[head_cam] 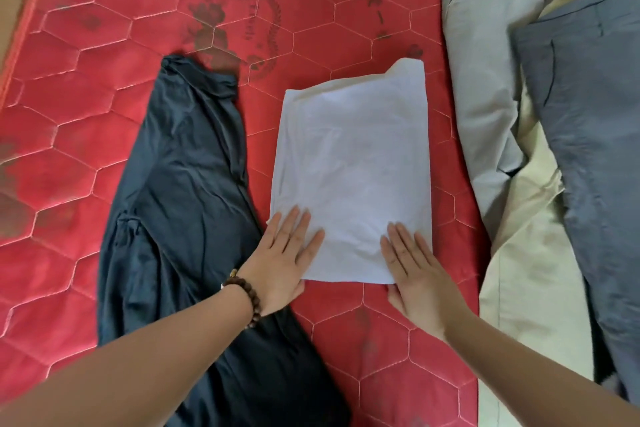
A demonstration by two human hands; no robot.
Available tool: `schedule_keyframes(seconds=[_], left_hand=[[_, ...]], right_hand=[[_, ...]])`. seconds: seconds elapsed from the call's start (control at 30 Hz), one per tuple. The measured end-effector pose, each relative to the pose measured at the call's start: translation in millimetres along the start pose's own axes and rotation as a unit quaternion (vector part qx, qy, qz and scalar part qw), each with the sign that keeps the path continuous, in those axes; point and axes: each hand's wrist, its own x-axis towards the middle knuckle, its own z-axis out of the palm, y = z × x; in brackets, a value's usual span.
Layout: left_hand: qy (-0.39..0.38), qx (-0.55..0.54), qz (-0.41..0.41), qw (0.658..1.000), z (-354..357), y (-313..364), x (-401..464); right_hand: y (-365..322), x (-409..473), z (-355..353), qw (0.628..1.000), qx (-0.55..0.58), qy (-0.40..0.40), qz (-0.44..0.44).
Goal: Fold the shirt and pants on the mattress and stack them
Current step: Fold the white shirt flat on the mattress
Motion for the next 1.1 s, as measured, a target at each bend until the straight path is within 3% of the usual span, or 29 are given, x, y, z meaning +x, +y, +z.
schedule_keyframes(seconds=[0.2, 0.27, 0.4, 0.53, 0.67, 0.83, 1.1], left_hand=[[-0.039, 0.014, -0.022, 0.999, -5.9, 2.7, 4.5], [-0.061, -0.005, -0.031, 0.998, -14.8, 0.7, 4.9], [-0.066, -0.059, -0.045, 0.995, -38.6, 3.8, -12.6], [-0.009, -0.196, -0.036, 0.980, -69.5, 2.6, -42.1], [0.147, -0.390, -0.106, 0.903, -106.9, -12.7, -55.9], [0.205, -0.521, -0.228, 0.797, -137.4, -40.4, -18.3], [0.259, -0.551, -0.327, 0.723, -121.5, -82.7, 74.5]], right_hand=[[-4.2, 6.3, -4.5, 0.997, -0.033, 0.069, 0.008], [-2.8, 8.1, -12.7, 0.998, -0.015, 0.053, 0.022], [0.9, -11.5, -30.2, 0.991, 0.127, 0.000, 0.049], [-3.1, -38.6, -75.6, 0.965, 0.239, 0.067, 0.083], [9.2, -37.8, -121.1, 0.916, 0.341, 0.132, 0.168], [32.1, 10.9, -146.5, 0.855, 0.416, 0.201, 0.235], [74.6, 119.4, -136.1, 0.816, 0.448, 0.235, 0.279]])
